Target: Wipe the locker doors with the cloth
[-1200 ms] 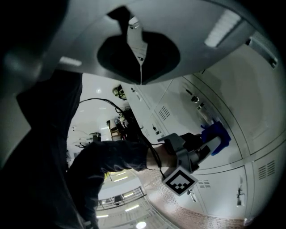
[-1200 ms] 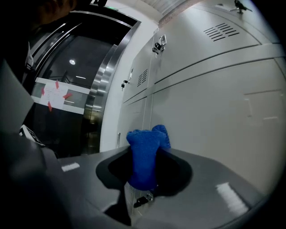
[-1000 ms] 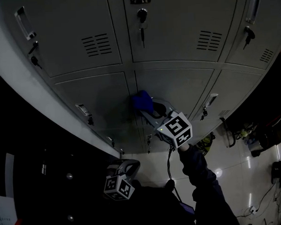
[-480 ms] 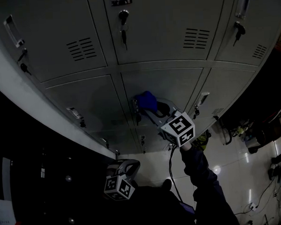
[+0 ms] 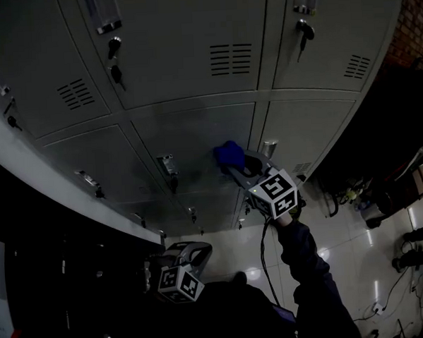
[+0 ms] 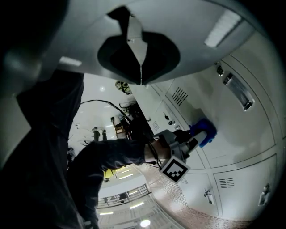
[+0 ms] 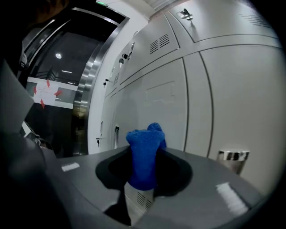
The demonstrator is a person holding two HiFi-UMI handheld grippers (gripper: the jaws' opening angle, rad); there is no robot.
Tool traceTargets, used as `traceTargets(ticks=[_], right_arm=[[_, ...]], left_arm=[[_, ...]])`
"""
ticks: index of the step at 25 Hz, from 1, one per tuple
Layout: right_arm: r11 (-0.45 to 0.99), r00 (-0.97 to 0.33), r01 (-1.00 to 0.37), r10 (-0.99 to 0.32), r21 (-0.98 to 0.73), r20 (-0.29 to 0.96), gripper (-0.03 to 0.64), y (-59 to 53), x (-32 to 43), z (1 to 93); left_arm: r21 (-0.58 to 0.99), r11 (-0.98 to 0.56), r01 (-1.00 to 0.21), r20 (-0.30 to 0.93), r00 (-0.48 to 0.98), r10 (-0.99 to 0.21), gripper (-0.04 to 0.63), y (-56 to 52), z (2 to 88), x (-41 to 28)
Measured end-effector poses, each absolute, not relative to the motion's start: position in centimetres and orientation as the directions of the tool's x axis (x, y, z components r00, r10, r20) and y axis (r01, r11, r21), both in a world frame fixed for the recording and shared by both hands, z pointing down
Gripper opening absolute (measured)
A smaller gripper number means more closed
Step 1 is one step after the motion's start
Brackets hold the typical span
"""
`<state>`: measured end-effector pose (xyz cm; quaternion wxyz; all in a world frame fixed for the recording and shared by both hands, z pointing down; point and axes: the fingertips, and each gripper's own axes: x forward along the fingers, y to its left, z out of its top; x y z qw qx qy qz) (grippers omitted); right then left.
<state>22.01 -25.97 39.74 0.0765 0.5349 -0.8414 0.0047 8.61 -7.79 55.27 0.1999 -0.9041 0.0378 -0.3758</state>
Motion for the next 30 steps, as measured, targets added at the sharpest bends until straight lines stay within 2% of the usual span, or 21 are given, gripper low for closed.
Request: traceTargets(ticks=[8, 16, 22, 30], right_arm=[[0.415, -0.400, -0.907, -0.903, 0.076, 0.159, 0.115, -24.5, 26.8, 40.8], [0.397, -0.385, -0.916, -0.911, 0.062, 0.151, 0.115, -24.4, 26.4, 41.0], [0.437, -0.428, -0.899, -0.892, 0.032, 0.145, 0.115, -25.0, 21.0, 41.7], [0.524, -0.511, -0.848, -0.848, 0.077, 0.142, 0.115, -27.5, 9.9, 41.7]], left_arm=[[-0.382, -0.922, 0.065, 0.654, 0.724, -0.220, 0.003, -6.2, 55.4, 12.9], [-0.380, -0.923, 0.055, 0.652, 0.724, -0.225, 0.003, -6.4, 55.4, 12.1], [-0.385, -0.920, 0.072, 0.655, 0.723, -0.218, 0.003, -7.6, 55.2, 8.9], [-0.390, -0.918, 0.066, 0.662, 0.713, -0.230, 0.003, -10.2, 55.8, 1.6]])
